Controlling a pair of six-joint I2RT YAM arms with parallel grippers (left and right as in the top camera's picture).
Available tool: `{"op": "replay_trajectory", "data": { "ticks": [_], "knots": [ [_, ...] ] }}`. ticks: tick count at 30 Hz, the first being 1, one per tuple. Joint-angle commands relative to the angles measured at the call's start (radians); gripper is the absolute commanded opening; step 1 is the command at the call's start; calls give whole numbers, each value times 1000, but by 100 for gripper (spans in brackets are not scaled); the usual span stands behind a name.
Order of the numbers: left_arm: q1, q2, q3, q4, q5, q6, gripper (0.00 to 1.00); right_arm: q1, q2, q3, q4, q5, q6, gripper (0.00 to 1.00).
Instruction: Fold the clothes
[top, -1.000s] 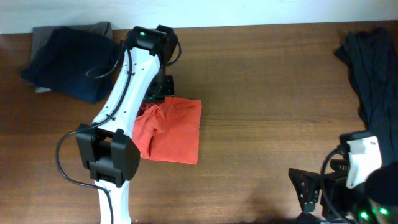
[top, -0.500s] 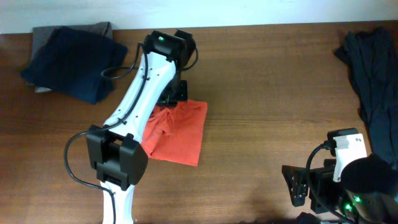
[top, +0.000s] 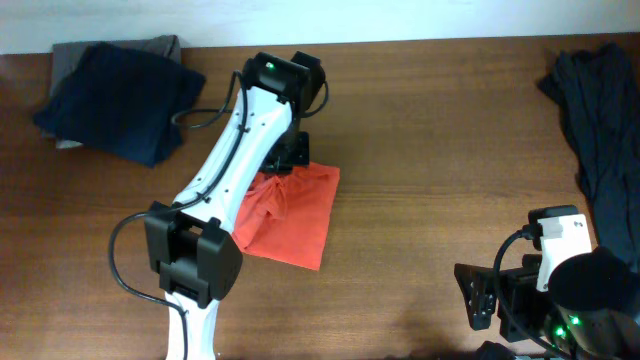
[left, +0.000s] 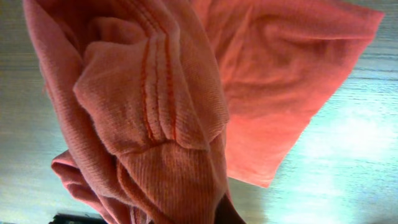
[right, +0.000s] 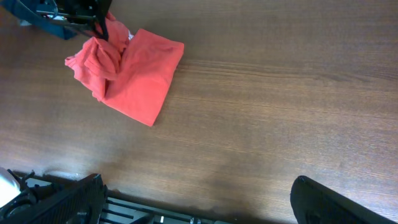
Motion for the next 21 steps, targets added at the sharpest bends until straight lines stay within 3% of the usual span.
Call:
{"op": "replay_trajectory", "data": {
  "ticks": [1, 4, 7, 9, 12, 21],
  "knots": [
    [-35, -30, 20, 6, 0, -45, 1, 6, 3, -8, 5, 29, 17, 99],
    [-72, -30, 17, 32, -21, -72, 1, 6, 3, -8, 4, 28, 18, 99],
    [-94, -30, 3, 50, -38, -72, 13, 6, 3, -8, 3, 27, 24, 99],
    [-106, -30, -14, 58, -42, -72, 14, 6, 2, -8, 4, 28, 24, 99],
    [-125, -30, -56, 75, -42, -72, 8, 6, 2, -8, 4, 28, 24, 99],
    [-196, -30, -142, 122, -2, -72, 8, 6, 2, -8, 4, 28, 31, 99]
  ]
}}
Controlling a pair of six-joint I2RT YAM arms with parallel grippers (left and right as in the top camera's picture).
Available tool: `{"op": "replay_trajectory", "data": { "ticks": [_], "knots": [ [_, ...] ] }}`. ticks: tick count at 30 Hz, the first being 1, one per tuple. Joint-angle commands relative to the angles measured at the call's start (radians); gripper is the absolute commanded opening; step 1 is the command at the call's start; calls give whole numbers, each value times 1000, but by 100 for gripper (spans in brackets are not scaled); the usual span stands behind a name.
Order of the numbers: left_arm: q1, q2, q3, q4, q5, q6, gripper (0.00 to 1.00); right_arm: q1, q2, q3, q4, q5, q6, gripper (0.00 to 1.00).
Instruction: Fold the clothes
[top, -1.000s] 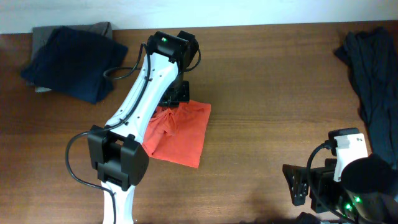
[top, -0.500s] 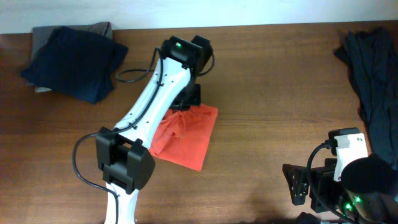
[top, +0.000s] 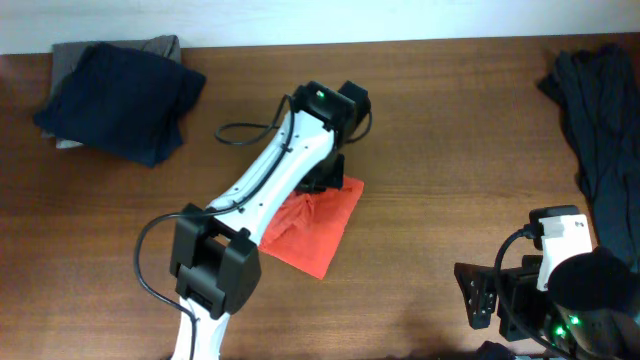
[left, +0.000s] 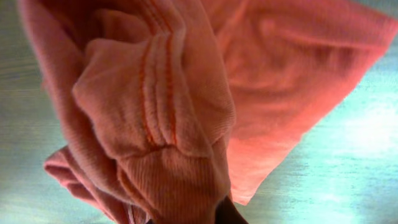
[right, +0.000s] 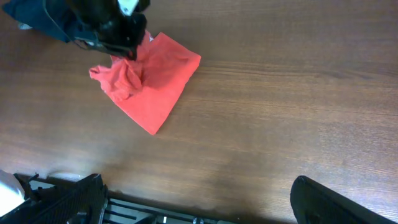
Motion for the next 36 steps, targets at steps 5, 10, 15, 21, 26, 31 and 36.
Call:
{"op": "replay_trajectory", "data": {
  "ticks": [5, 10, 15, 21, 26, 31, 36],
  "knots": [
    [-130, -30, -29, 60, 37, -9, 42, 6, 3, -7, 5, 28, 17, 99],
    [-182, -30, -32, 88, 37, -9, 57, 6, 2, -7, 4, 27, 20, 99],
    [-176, -30, -11, 72, 33, 48, 57, 6, 2, -7, 5, 28, 20, 99],
    [-77, -30, 82, -32, -35, 32, 58, 6, 2, -7, 4, 27, 20, 99],
    [80, -30, 89, -40, -27, 14, 61, 6, 2, -7, 3, 27, 19, 99],
    [262, -30, 82, 23, 96, 108, 67, 6, 3, -7, 4, 29, 19, 99],
    [343, -30, 64, 44, 293, 196, 67, 6, 3, -7, 5, 35, 19, 99]
  ]
}}
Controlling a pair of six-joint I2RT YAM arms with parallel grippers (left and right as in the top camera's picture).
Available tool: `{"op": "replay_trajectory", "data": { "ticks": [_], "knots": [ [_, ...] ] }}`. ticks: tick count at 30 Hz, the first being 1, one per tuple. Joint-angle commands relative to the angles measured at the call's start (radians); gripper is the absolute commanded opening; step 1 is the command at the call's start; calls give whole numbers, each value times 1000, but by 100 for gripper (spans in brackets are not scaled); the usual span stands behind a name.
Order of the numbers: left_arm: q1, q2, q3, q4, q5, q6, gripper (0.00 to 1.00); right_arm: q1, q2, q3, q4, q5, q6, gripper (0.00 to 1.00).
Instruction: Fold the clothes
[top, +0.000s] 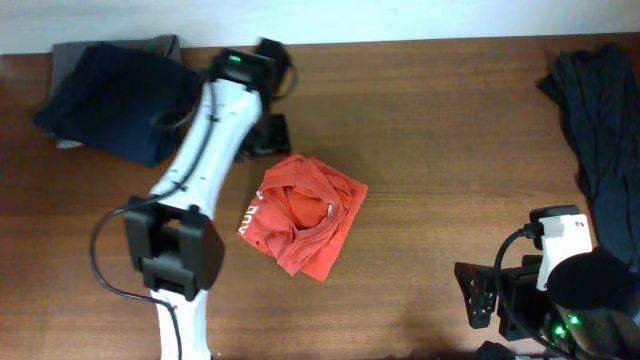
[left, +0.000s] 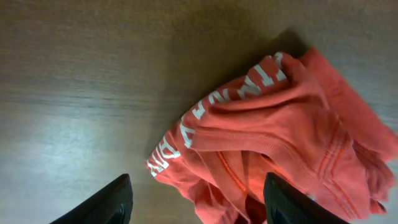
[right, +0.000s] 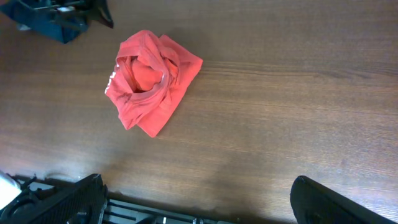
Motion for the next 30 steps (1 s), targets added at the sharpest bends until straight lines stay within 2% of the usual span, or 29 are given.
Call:
{"op": "replay_trajectory", "data": {
  "ticks": [1, 5, 10, 16, 22, 30],
  "knots": [
    [24, -28, -12, -11, 206, 105, 67, 6, 3, -5, 4, 30, 15, 99],
    [3, -28, -32, -22, 268, 111, 66, 6, 3, -5, 7, 30, 15, 99],
    [-50, -28, -100, 37, 335, 107, 66, 6, 3, -5, 11, 30, 15, 99],
    [-70, -28, -221, 90, 356, 59, 63, 6, 3, -5, 9, 29, 15, 99],
    [-71, -28, -336, 241, 427, 57, 60, 6, 3, -5, 10, 30, 15, 99],
    [-71, -28, -339, 319, 457, 57, 60, 6, 3, -5, 10, 30, 15, 99]
  ]
}}
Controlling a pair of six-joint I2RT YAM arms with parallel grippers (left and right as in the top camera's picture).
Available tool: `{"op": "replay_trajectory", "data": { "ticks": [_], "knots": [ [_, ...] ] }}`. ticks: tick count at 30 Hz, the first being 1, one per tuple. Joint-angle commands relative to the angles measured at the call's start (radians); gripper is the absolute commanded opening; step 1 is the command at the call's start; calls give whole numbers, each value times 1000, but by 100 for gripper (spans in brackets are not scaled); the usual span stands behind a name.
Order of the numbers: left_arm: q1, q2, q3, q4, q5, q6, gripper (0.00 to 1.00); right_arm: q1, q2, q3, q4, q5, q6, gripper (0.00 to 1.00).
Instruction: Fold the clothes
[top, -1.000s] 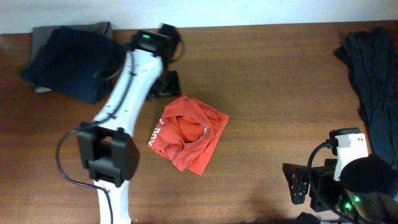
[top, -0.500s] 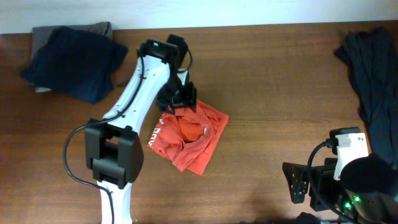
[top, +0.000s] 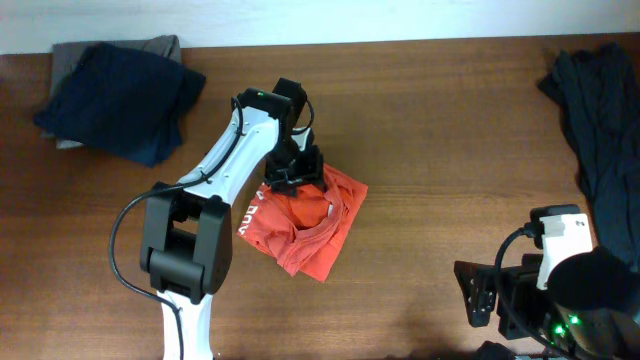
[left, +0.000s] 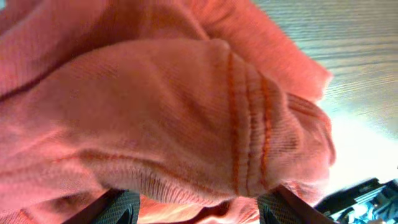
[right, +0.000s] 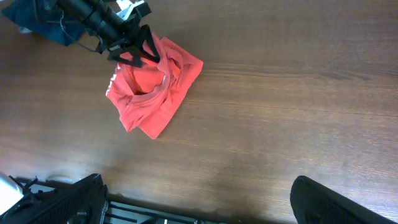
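Note:
A crumpled red garment (top: 312, 222) with white lettering lies on the table left of centre; the right wrist view shows it too (right: 149, 102). My left gripper (top: 296, 172) is down on the garment's far edge. In the left wrist view red fabric (left: 186, 93) with a stitched hem fills the frame, and the left gripper (left: 199, 206) is open, its fingers wide apart with a bulge of cloth between them. My right gripper (right: 202, 202) is open over bare wood at the near right (top: 490, 295).
A folded dark navy garment (top: 120, 85) lies on a grey one (top: 160, 46) at the far left corner. A heap of dark clothes (top: 600, 110) lies along the right edge. Brown wooden table (top: 450, 140) between them.
My left gripper was open above bare wood just beyond the garment's far left side. Now it sits low on the garment's far edge, still open, cloth between its fingers. The garment lies where it was.
At first my left gripper held a bunched part of the red garment, the rest flat on the table. It then stood further right with the cloth. Later the garment lay crumpled, let go, the gripper open beside it. Now the gripper is back on it.

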Motion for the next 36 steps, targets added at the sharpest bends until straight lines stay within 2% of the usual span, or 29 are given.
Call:
{"op": "replay_trajectory", "data": {
  "ticks": [1, 12, 36],
  "knots": [
    [5, -28, -6, 28, 42, -6, 60, 6, 3, -4, 3, 28, 13, 99],
    [-6, -32, -5, 58, 58, -4, 50, 6, 3, -4, 3, 28, 13, 99],
    [-138, -43, -1, 203, 43, 10, 50, 6, 73, -4, 2, 27, 12, 99]
  ]
}}
